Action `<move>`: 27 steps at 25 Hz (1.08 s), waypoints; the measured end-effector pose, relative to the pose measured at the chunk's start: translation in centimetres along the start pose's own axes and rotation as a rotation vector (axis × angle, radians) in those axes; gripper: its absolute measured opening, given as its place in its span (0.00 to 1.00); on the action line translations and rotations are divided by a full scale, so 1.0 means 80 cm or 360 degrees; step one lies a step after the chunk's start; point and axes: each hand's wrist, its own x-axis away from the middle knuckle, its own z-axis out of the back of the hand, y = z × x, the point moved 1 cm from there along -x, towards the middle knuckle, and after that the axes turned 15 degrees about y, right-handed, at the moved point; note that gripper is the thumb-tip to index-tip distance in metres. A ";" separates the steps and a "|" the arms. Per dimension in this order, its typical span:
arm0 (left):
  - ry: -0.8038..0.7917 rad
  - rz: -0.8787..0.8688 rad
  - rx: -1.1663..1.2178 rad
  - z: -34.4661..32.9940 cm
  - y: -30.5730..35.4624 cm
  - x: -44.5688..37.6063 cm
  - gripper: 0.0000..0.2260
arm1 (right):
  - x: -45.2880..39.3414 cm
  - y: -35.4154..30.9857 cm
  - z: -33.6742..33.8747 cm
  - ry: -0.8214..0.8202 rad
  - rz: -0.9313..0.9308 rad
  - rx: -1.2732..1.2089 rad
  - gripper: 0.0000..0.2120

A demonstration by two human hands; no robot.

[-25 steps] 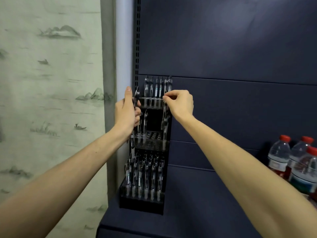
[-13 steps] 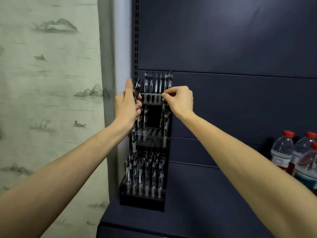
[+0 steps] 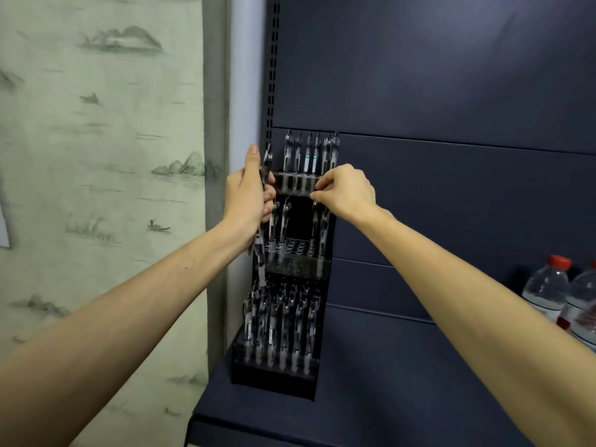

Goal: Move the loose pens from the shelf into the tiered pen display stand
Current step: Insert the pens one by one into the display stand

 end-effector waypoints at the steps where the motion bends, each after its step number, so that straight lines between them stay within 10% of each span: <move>1: -0.0005 0.0014 -0.0003 -0.001 0.001 -0.001 0.25 | 0.000 -0.003 0.004 0.0047 0.0056 0.0044 0.05; 9: 0.0001 0.0033 0.0048 -0.003 0.012 -0.016 0.23 | 0.019 -0.013 0.014 0.0172 0.0424 0.0057 0.10; 19: -0.0074 0.0110 -0.0030 0.013 0.000 -0.013 0.24 | 0.013 -0.020 0.006 0.0179 0.0070 -0.0002 0.11; 27: -0.0264 0.0026 -0.0247 0.020 -0.016 0.000 0.27 | 0.037 -0.068 0.016 -0.0156 -0.0108 -0.1094 0.17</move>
